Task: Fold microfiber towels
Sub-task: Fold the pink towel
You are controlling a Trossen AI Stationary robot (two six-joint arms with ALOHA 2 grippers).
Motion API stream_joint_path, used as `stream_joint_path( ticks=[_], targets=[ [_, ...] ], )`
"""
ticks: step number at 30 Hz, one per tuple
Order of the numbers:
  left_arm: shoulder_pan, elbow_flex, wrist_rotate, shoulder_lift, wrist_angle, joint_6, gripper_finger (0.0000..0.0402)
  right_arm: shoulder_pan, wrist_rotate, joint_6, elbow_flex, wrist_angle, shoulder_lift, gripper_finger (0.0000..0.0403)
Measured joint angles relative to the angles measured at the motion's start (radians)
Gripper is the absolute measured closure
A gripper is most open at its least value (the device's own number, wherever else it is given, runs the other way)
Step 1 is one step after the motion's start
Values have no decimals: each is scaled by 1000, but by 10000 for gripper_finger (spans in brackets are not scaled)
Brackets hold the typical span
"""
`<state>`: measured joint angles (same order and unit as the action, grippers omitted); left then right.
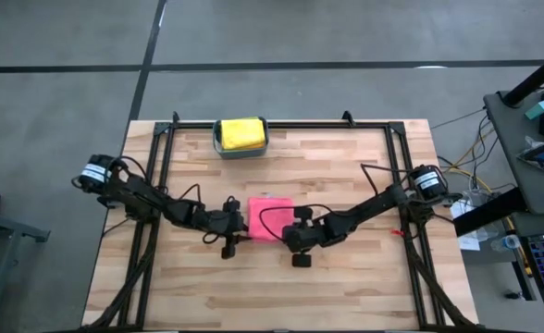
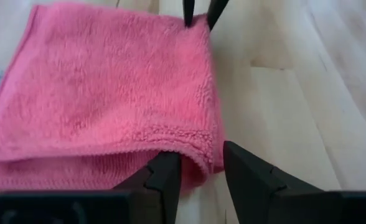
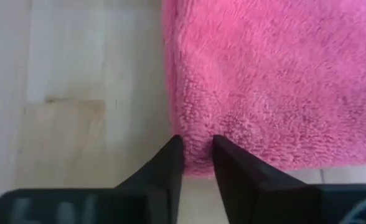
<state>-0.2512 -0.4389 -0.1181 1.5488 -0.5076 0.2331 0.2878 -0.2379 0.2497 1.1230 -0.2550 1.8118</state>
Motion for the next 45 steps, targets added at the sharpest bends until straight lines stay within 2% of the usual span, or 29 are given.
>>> stream_joint_path(
  ticks=[4,8,14,17,21,23,26,31,37,41,45],
  targets=[
    [0,1,0,-31,0,-39,336,2,-31,3,8,-4,-6,367],
    [0,10,7,-64,0,-60,389,26,-110,45,7,-15,-22,391],
    [-8,22,57,-68,-1,-30,395,91,-346,261,-49,-8,-55,394],
    [-10,21,104,-34,-1,1,400,106,-352,338,-76,12,-60,394],
    [-10,21,132,40,-146,22,401,109,-344,439,-122,83,-57,394],
    [-11,14,166,82,-215,22,401,109,-337,459,-141,113,-57,394],
    [-10,11,197,114,-221,24,401,109,-321,472,-154,119,-57,393],
    [-4,16,198,87,-213,24,401,109,-303,486,-161,119,-66,373],
    [1,22,141,5,-166,-24,401,109,-303,480,-143,93,-77,314],
    [3,22,112,5,-164,-56,401,109,-302,441,-118,19,-109,280],
    [7,25,108,34,-187,-63,401,109,-302,421,-94,-62,-142,262]
  ],
)
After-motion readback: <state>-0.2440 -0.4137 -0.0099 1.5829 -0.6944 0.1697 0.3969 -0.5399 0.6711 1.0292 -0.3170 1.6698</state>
